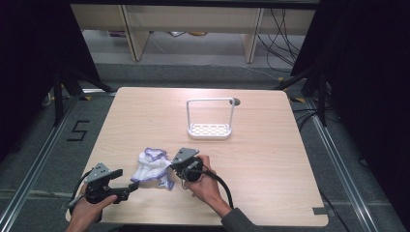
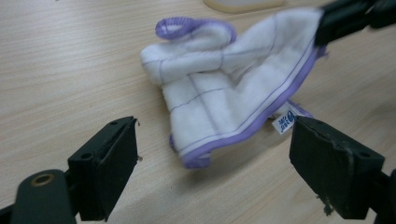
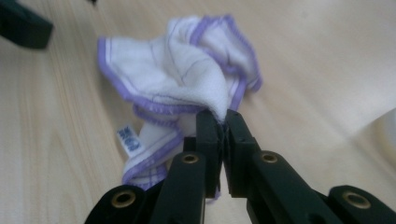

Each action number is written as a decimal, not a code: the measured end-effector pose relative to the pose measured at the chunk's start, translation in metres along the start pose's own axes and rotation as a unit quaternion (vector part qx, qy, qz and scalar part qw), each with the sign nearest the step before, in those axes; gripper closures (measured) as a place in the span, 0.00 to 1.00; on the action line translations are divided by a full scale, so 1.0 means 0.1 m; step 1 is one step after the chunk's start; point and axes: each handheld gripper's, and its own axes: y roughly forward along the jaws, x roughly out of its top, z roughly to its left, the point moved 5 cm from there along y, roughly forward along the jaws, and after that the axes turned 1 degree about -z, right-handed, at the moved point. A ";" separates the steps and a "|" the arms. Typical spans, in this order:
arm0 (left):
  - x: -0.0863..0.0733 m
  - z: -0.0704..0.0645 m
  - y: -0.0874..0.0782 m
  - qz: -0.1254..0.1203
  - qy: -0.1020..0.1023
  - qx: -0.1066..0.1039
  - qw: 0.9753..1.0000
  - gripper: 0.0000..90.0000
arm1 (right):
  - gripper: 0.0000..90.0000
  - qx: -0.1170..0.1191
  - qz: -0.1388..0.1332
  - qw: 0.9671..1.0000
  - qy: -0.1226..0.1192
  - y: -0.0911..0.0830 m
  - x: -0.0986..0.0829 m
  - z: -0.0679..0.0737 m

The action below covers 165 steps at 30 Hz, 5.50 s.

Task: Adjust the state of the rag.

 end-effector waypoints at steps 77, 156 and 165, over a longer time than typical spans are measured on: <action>0.70 -0.80 1.41 0.049 0.085 -0.100 0.990 0.34 | 0.95 -0.186 0.074 0.963 0.179 -1.79 -1.67 -1.26; 0.84 -0.51 1.27 0.039 0.081 -0.096 0.991 0.52 | 0.55 -0.146 0.027 0.970 0.191 -1.39 -1.15 -1.28; 0.75 -0.66 1.76 0.102 0.053 -0.117 0.986 0.44 | 0.52 -0.124 0.050 0.966 0.220 -1.08 -1.06 -1.25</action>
